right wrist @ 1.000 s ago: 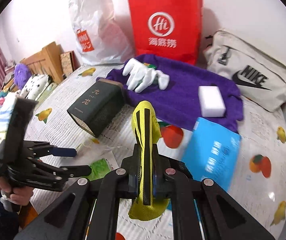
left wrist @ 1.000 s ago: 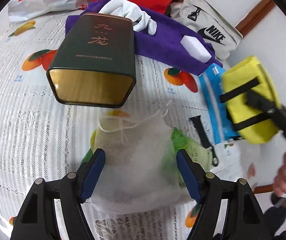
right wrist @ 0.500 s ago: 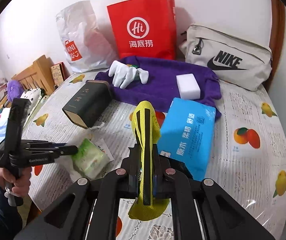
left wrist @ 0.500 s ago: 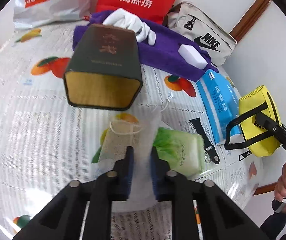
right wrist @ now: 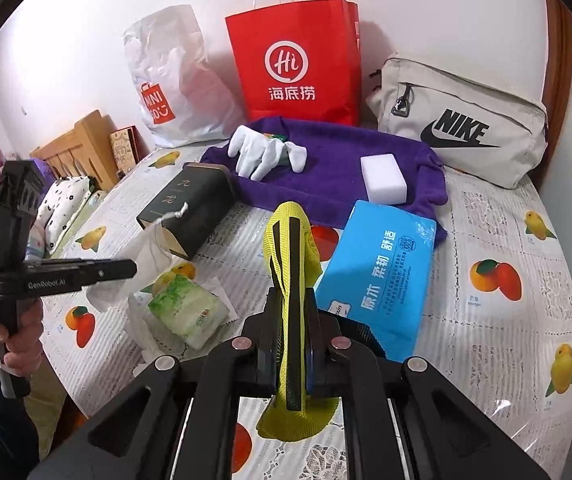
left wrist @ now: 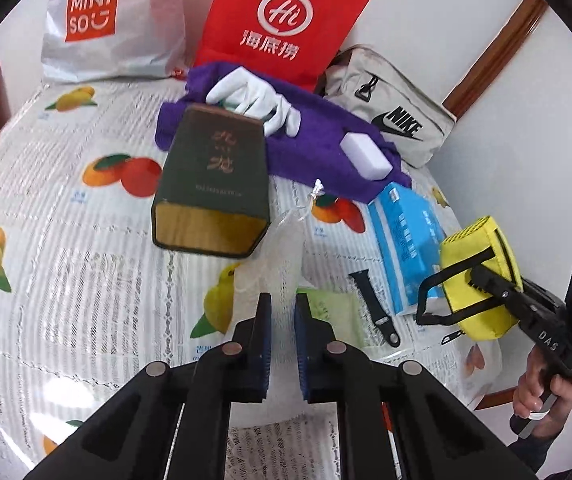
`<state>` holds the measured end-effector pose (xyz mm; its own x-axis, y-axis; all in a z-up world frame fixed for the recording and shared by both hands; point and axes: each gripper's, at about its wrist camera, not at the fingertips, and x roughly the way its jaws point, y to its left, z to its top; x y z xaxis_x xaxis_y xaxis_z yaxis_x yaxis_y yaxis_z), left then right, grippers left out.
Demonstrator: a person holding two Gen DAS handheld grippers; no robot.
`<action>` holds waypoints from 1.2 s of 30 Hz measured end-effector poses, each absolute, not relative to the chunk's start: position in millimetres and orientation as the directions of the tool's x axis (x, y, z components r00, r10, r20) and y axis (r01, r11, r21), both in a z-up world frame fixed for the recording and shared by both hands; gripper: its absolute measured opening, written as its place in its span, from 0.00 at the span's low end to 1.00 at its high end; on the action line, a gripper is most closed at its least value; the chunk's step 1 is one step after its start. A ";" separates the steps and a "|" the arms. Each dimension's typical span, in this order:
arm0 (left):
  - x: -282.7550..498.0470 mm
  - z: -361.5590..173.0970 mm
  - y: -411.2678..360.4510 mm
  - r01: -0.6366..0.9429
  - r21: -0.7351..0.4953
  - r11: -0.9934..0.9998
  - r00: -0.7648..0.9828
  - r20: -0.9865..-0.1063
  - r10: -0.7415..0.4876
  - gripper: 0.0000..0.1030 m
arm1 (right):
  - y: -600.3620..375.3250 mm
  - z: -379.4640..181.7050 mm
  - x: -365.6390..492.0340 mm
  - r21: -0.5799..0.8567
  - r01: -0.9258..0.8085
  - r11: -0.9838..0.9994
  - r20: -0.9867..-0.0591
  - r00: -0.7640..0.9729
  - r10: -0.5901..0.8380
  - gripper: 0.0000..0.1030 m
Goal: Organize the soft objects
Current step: 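Carry the mesh bag and the yellow pouch toward the purple towel with both grippers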
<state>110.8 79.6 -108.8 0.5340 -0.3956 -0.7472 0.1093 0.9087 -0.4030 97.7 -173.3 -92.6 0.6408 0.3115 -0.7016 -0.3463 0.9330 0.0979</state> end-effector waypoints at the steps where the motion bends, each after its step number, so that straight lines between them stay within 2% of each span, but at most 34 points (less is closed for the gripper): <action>1: 110.6 -105.1 78.5 0.113 -0.401 0.909 0.538 -0.745 -0.395 0.10 | -173.7 -92.3 97.9 0.098 -0.347 0.933 -0.702 0.640 0.312 0.09; 26: 150.3 -34.9 50.9 0.176 -0.318 0.932 0.613 -0.705 -0.356 0.10 | -185.3 -56.1 138.5 0.126 -0.357 0.926 -0.662 0.665 0.347 0.09; 36: 176.7 -22.9 44.8 0.196 -0.316 0.928 0.622 -0.692 -0.367 0.10 | -195.8 -48.5 162.8 0.202 -0.371 0.906 -0.640 0.650 0.409 0.09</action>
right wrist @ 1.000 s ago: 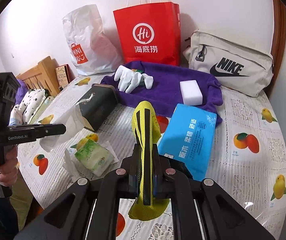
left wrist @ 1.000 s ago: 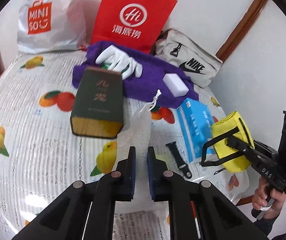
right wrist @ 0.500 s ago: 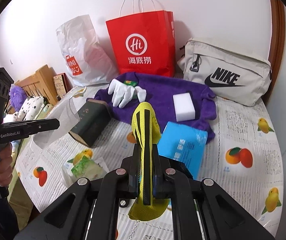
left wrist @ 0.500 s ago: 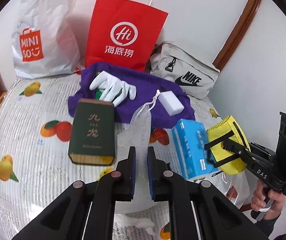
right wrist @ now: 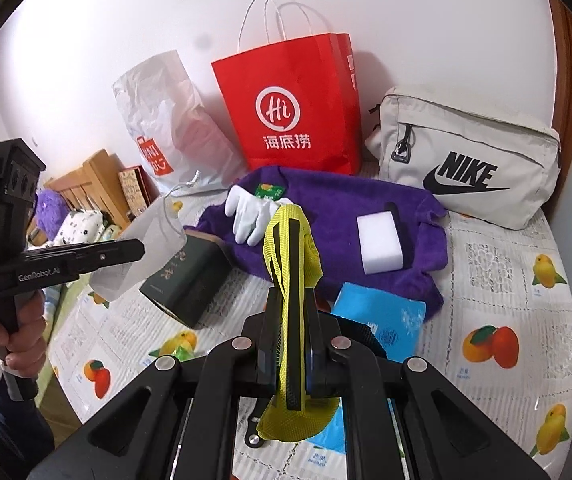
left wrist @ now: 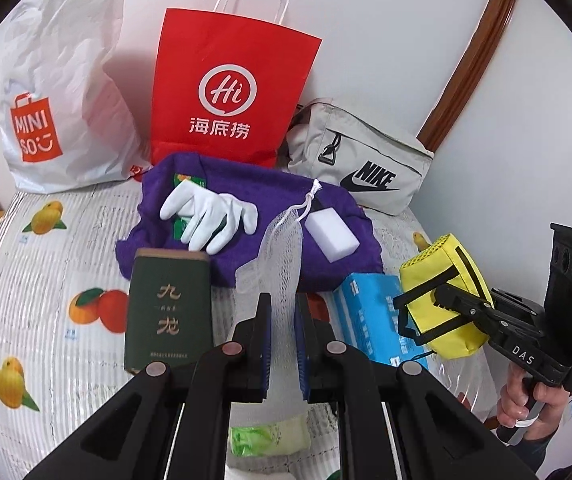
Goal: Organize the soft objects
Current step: 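Carry the mesh bag and the yellow pouch toward the purple towel with both grippers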
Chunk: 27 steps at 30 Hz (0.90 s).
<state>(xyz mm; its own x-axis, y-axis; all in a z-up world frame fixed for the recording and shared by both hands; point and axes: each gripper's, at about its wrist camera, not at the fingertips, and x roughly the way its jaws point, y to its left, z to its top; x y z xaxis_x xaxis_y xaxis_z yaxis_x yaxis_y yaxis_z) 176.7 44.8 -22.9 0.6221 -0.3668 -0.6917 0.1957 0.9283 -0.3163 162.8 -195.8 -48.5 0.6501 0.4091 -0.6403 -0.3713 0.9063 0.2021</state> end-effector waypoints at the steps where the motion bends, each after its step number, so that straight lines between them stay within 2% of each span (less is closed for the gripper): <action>1: 178.5 -22.5 44.8 0.196 -0.316 0.928 0.623 -0.691 -0.366 0.10 | -196.0 -48.6 164.9 0.204 -0.370 0.906 -0.642 0.649 0.409 0.09; 27: 270.6 -29.5 60.8 0.162 -0.324 0.932 0.611 -0.708 -0.353 0.10 | -181.5 -56.7 285.2 0.252 -0.339 0.906 -0.648 0.636 0.419 0.09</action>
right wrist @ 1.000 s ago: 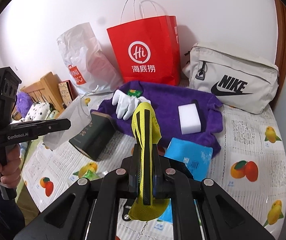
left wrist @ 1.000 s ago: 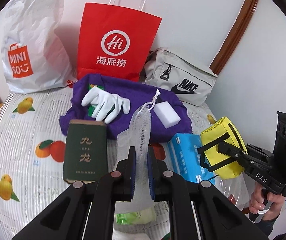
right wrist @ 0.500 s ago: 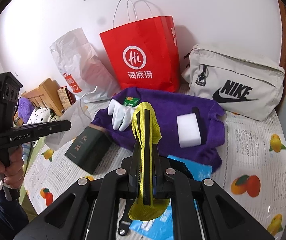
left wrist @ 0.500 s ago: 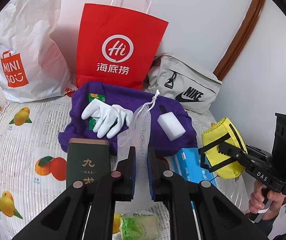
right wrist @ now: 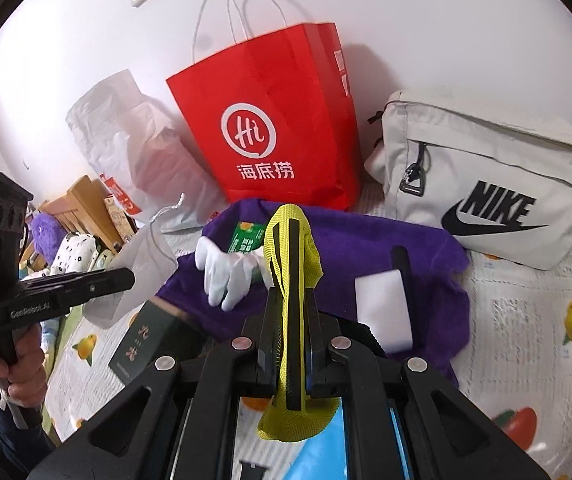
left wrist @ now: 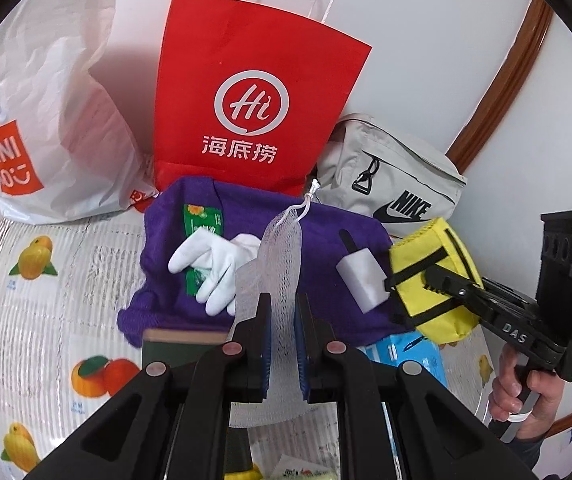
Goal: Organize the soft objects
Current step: 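Carry the mesh bag and the yellow pouch toward the purple towel with both grippers, then lower the yellow pouch onto the towel with the right gripper while the left lowers the mesh bag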
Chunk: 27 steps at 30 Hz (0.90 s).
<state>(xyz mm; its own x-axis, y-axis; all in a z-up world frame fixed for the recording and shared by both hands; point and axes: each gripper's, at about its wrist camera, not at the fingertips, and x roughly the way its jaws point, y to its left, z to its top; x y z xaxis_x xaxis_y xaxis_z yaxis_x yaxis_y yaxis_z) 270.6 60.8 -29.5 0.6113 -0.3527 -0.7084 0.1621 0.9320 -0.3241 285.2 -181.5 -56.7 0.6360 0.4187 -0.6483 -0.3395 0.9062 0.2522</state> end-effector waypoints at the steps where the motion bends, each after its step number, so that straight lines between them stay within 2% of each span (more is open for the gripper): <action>1: 273.5 -29.5 60.1 0.166 -0.323 0.932 0.611 -0.708 -0.354 0.10 | -180.4 -59.3 291.4 0.256 -0.338 0.906 -0.653 0.630 0.420 0.09; 15: 316.9 -40.8 56.1 0.177 -0.308 0.935 0.593 -0.724 -0.351 0.10 | -162.8 -117.5 351.1 0.289 -0.315 0.904 -0.757 0.503 0.418 0.09; 27: 371.4 -52.4 51.8 0.152 -0.296 0.943 0.577 -0.748 -0.328 0.10 | -176.4 -127.5 354.6 0.200 -0.286 0.937 -0.801 0.503 0.324 0.13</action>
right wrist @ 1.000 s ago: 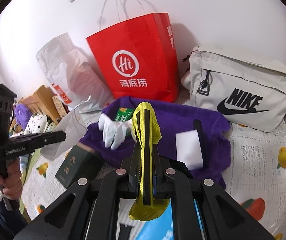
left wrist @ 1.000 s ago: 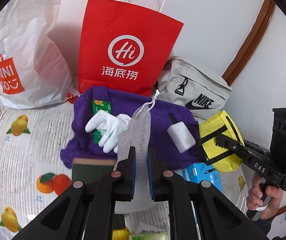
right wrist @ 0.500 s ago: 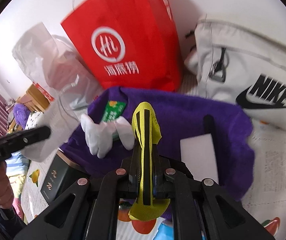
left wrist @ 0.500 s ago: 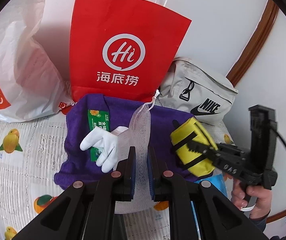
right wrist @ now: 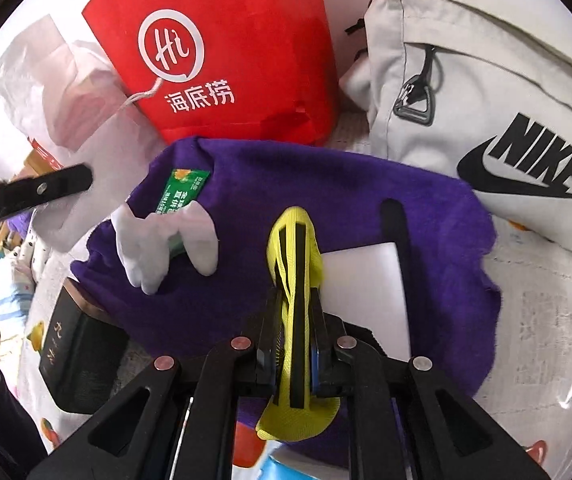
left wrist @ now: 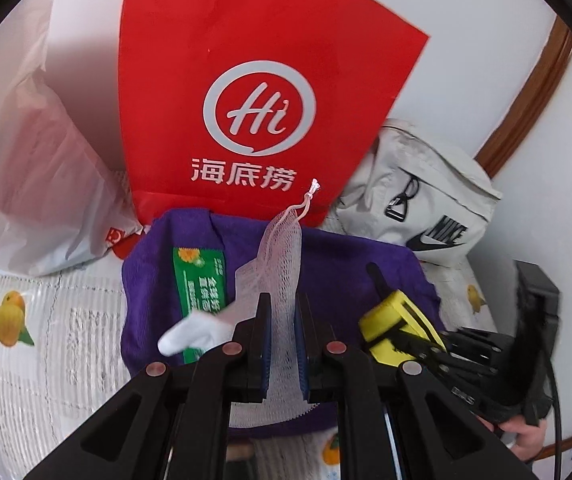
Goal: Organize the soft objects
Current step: 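Lower the yellow pouch onto the towel with the right gripper while the left lowers the mesh bag, then open both grippers to release the pouch and mesh bag on the towel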
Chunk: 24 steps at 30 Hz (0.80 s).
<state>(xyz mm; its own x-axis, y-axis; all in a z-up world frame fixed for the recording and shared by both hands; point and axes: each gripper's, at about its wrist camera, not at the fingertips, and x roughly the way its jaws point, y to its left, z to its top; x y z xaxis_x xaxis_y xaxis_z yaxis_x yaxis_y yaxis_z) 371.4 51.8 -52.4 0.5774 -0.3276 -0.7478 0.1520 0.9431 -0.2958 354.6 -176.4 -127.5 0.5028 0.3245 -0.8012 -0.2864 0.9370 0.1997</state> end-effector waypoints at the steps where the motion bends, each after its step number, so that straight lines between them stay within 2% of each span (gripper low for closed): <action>1: 376.1 -54.8 51.0 0.147 -0.285 0.947 0.575 -0.754 -0.316 0.10 | -177.6 -126.6 353.5 0.199 -0.288 0.937 -0.801 0.503 0.325 0.17; 2: 380.8 -57.7 50.0 0.137 -0.269 0.953 0.573 -0.763 -0.298 0.10 | -179.0 -125.2 352.4 0.197 -0.290 0.936 -0.800 0.505 0.325 0.19; 4: 389.1 -64.8 48.3 0.120 -0.251 0.960 0.561 -0.781 -0.274 0.10 | -181.0 -122.3 349.5 0.188 -0.293 0.937 -0.795 0.515 0.320 0.35; 6: 396.6 -73.8 46.4 0.119 -0.260 0.958 0.541 -0.792 -0.282 0.10 | -182.7 -118.8 347.0 0.168 -0.293 0.941 -0.787 0.535 0.307 0.45; 19: 416.2 -103.8 33.9 0.097 -0.266 0.959 0.477 -0.834 -0.279 0.11 | -192.8 -95.2 334.9 0.111 -0.275 0.955 -0.757 0.600 0.261 0.45; 20: 416.3 -103.6 34.0 0.095 -0.278 0.956 0.474 -0.832 -0.289 0.14 | -193.2 -93.5 334.0 0.110 -0.274 0.955 -0.754 0.603 0.260 0.45; 22: 415.5 -102.2 32.3 0.102 -0.293 0.951 0.467 -0.829 -0.306 0.35 | -194.3 -91.1 332.4 0.111 -0.275 0.955 -0.752 0.605 0.262 0.46; 23: 414.0 -100.6 31.5 0.100 -0.290 0.952 0.469 -0.830 -0.302 0.48 | -194.1 -89.9 331.2 0.111 -0.276 0.955 -0.752 0.605 0.262 0.46; 24: 411.5 -98.3 30.2 0.108 -0.287 0.952 0.477 -0.825 -0.303 0.49 | -193.6 -89.4 330.4 0.109 -0.278 0.955 -0.752 0.605 0.262 0.46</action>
<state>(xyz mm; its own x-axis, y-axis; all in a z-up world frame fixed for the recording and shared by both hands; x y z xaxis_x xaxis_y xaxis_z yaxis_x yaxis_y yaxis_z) 411.5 30.2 -98.3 0.4774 -0.3027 -0.8249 0.1080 0.9519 -0.2868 330.4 -193.6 -89.4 0.6052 0.2618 -0.7518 -0.2776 0.9545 0.1090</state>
